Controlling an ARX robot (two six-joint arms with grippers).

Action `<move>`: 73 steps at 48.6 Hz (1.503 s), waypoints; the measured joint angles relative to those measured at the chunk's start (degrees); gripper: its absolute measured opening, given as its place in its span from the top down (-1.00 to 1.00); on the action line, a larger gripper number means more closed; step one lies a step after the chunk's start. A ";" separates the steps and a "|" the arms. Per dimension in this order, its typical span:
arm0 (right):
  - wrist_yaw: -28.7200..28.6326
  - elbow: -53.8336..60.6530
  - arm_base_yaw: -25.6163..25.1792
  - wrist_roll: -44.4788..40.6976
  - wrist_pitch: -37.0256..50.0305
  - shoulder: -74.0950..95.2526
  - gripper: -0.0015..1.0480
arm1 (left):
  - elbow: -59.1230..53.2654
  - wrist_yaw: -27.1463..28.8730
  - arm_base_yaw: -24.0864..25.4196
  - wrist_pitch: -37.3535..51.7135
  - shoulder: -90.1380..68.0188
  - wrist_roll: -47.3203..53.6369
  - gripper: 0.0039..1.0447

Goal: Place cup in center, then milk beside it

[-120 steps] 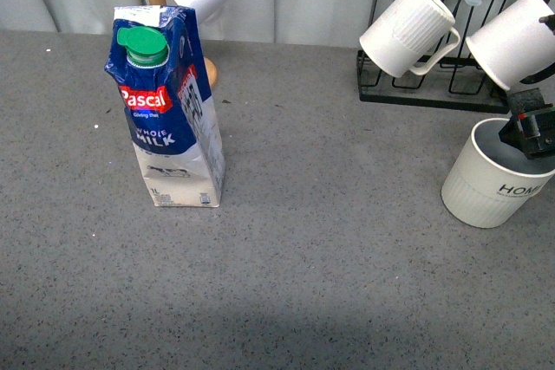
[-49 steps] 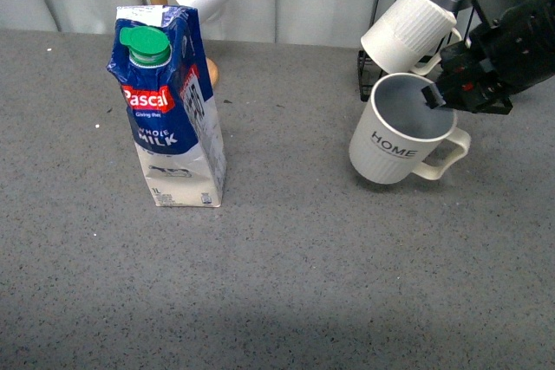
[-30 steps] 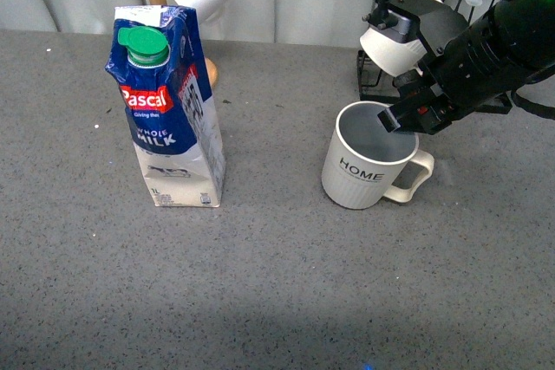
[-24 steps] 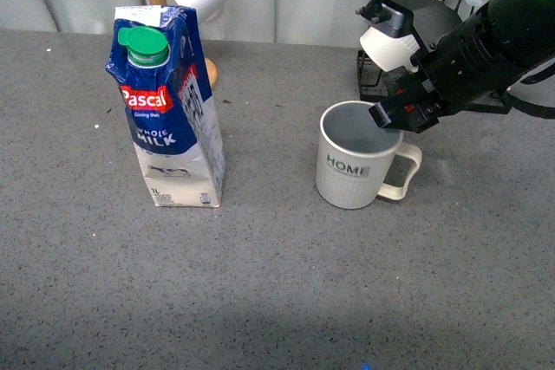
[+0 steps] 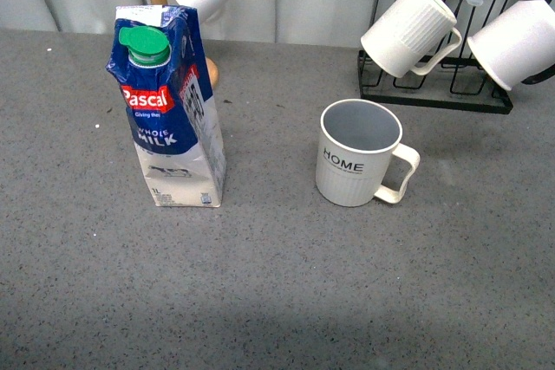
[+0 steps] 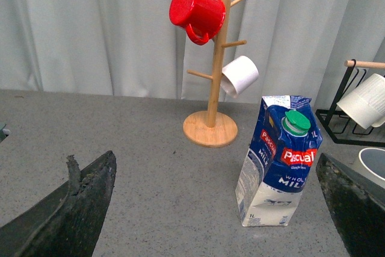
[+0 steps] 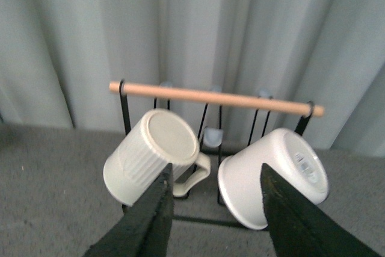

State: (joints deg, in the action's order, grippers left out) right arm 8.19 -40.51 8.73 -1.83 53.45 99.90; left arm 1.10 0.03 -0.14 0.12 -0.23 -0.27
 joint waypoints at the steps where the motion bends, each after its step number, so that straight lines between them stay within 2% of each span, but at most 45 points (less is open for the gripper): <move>1: -0.09 1.86 -0.33 0.22 2.71 -0.87 0.28 | 0.00 0.00 0.00 0.00 0.00 0.00 -0.88; 5: -0.46 7.06 -1.20 0.61 8.13 -4.44 0.52 | 0.00 -0.02 0.00 0.00 0.00 0.00 -0.88; 12: -1.90 15.06 -2.51 0.74 9.90 -10.93 0.99 | 0.00 -0.02 0.00 0.00 0.02 0.00 -0.88; 19: -3.39 23.04 -3.67 0.98 13.33 -14.60 0.98 | 0.00 0.00 0.00 0.00 0.02 0.00 -0.88; 30: -4.48 29.03 -5.16 1.05 11.23 -22.93 0.98 | 0.00 -0.02 0.00 -0.02 0.02 0.00 -0.88; 35: -7.87 31.04 -7.48 1.05 9.73 -26.34 0.98 | 0.00 0.00 0.00 -0.02 0.02 0.00 -0.88; 48: -7.89 35.67 -8.59 1.09 3.28 -37.18 0.98 | 0.00 -0.02 0.00 -0.02 0.02 0.00 -0.88; 73: -8.09 39.93 -8.61 1.20 -15.02 -60.24 0.98 | 0.00 -0.02 0.00 -0.02 0.02 0.00 -0.88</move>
State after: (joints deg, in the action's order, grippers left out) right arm 0.10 -0.58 0.12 -0.62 38.44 39.66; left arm 1.10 0.01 -0.14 0.10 -0.21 -0.27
